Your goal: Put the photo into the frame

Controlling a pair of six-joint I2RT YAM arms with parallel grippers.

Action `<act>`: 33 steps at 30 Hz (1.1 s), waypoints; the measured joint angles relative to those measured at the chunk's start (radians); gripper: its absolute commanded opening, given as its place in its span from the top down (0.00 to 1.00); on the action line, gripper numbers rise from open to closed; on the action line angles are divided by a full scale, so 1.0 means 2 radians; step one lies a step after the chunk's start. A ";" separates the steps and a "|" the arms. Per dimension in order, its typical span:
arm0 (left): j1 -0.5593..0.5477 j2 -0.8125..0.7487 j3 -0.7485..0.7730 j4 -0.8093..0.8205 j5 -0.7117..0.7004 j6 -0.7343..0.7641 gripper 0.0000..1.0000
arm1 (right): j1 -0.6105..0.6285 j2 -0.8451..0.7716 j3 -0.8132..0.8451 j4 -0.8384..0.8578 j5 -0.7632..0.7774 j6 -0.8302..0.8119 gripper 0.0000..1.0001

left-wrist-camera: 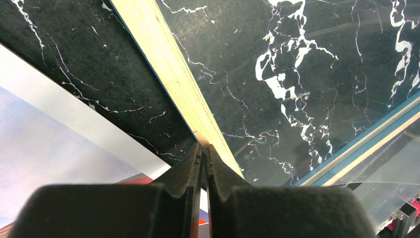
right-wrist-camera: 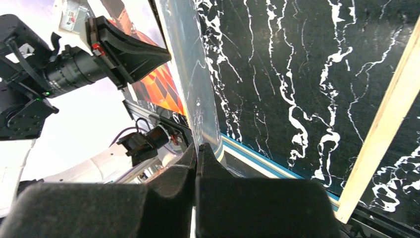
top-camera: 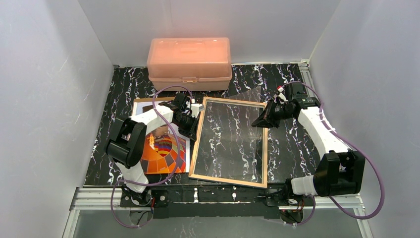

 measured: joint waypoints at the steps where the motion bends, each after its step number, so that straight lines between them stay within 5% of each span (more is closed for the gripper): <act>1: 0.000 0.000 0.000 0.000 0.000 0.000 0.97 | 0.000 -0.001 0.000 0.002 -0.004 0.004 0.99; 28: 0.000 0.000 0.000 0.000 0.000 0.002 0.98 | -0.001 -0.004 -0.017 0.037 -0.016 0.011 0.99; 33: 0.000 0.000 0.000 0.000 0.000 0.003 0.98 | -0.001 0.007 -0.016 0.019 0.016 -0.018 0.85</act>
